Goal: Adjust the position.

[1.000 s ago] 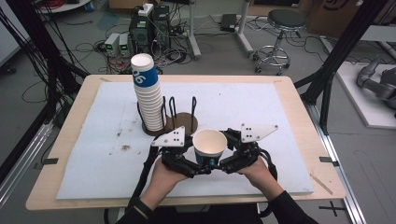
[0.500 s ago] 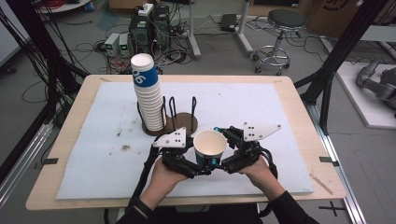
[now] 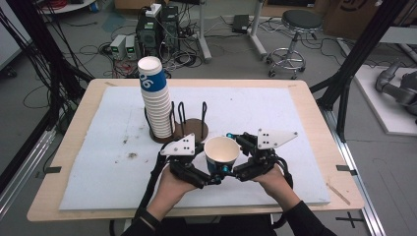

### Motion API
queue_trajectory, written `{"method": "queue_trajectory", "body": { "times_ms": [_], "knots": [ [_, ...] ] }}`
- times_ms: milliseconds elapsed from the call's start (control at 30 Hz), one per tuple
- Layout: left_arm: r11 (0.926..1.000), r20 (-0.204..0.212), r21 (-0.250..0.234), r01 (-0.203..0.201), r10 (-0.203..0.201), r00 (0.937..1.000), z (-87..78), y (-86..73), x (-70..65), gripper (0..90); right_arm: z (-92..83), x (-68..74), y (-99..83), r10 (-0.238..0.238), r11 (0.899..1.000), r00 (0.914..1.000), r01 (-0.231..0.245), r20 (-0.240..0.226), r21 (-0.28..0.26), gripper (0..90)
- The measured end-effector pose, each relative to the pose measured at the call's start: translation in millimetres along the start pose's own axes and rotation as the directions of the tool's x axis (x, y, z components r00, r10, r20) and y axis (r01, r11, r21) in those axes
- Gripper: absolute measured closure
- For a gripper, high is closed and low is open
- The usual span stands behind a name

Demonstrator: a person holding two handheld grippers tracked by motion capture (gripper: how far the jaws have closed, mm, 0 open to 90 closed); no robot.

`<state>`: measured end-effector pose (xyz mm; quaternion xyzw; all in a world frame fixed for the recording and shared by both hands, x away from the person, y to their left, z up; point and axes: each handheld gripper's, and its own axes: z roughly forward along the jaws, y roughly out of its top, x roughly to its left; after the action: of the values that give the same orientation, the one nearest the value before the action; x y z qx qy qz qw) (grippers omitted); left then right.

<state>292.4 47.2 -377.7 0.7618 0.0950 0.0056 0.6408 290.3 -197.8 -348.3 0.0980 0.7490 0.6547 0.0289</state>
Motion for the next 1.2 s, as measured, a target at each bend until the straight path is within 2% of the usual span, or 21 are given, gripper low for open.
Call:
{"method": "queue_trajectory", "body": {
  "times_ms": [133,267,433,533,633,733,800,833,900,967,1033,1067,1200],
  "knots": [
    [1.0,-0.022,0.006,-0.006,0.006,0.9997,-6.8,-0.3,2.1,16.6,-5.2,-3.8,-0.1,0.0,1.0,0.9996,0.0,0.028,-0.006,22.4],
    [0.9999,-0.066,0.001,-0.017,0.017,0.9977,-18.6,0.1,4.6,16.6,-9.6,-7.5,-1.4,0.005,1.0,0.9987,-0.004,0.051,-0.008,22.4],
    [0.9991,-0.121,-0.037,-0.022,0.017,0.9925,-37.8,0.6,8.3,16.0,-17.0,-12.7,-3.1,0.01,1.0,0.9968,-0.009,0.079,-0.015,22.4],
    [0.9978,-0.134,-0.066,-0.012,0.003,0.991,-47.8,-0.3,10.5,15.8,-20.7,-15.0,-4.2,0.009,1.0,0.9954,-0.008,0.096,-0.014,22.4],
    [0.9977,-0.167,-0.067,-0.011,-0.001,0.986,-58.2,-1.5,11.7,15.8,-24.1,-16.9,-5.4,0.007,1.0,0.9949,-0.005,0.101,-0.016,22.4],
    [0.9982,-0.221,-0.056,-0.02,0.007,0.9753,-69.7,-3.9,12.3,15.9,-28.1,-19.1,-6.4,0.003,1.0,0.9932,-0.002,0.116,-0.012,22.4],
    [0.9975,-0.25,-0.067,-0.022,0.004,0.9682,-77.8,-7.5,12.9,15.8,-30.8,-20.5,-6.9,0.006,1.0,0.9917,-0.004,0.128,-0.014,22.4],
    [0.9975,-0.283,-0.062,-0.033,0.014,0.9589,-82.6,-10.5,12.9,15.8,-32.2,-21.2,-7.0,0.007,1.0,0.991,-0.005,0.134,-0.015,22.5],
    [0.9985,-0.314,-0.042,-0.036,0.021,0.9493,-88.1,-15.2,13.9,15.9,-35.1,-22.3,-7.2,0.01,1.0,0.9895,-0.007,0.144,-0.021,22.5],
    [0.9988,-0.351,-0.024,-0.044,0.033,0.9358,-95.3,-22.8,16.3,15.9,-37.7,-23.6,-7.2,0.015,1.0,0.9875,-0.011,0.157,-0.026,22.5],
    [0.9994,-0.376,-0.021,-0.027,0.017,0.9263,-100.2,-27.4,19.2,15.8,-40.4,-25.6,-7.6,0.02,0.999,0.9847,-0.016,0.173,-0.028,22.5],
    [0.9994,-0.393,-0.028,-0.02,0.008,0.9195,-103.1,-28.9,21.3,15.8,-41.4,-26.4,-7.8,0.02,0.999,0.984,-0.014,0.177,-0.031,22.5],
    [0.9991,-0.432,-0.034,-0.027,0.01,0.9017,-110.4,-29.2,21.5,15.9,-47.1,-30.0,-8.7,0.028,0.999,0.9788,-0.02,0.203,-0.041,22.5]
  ]
}}
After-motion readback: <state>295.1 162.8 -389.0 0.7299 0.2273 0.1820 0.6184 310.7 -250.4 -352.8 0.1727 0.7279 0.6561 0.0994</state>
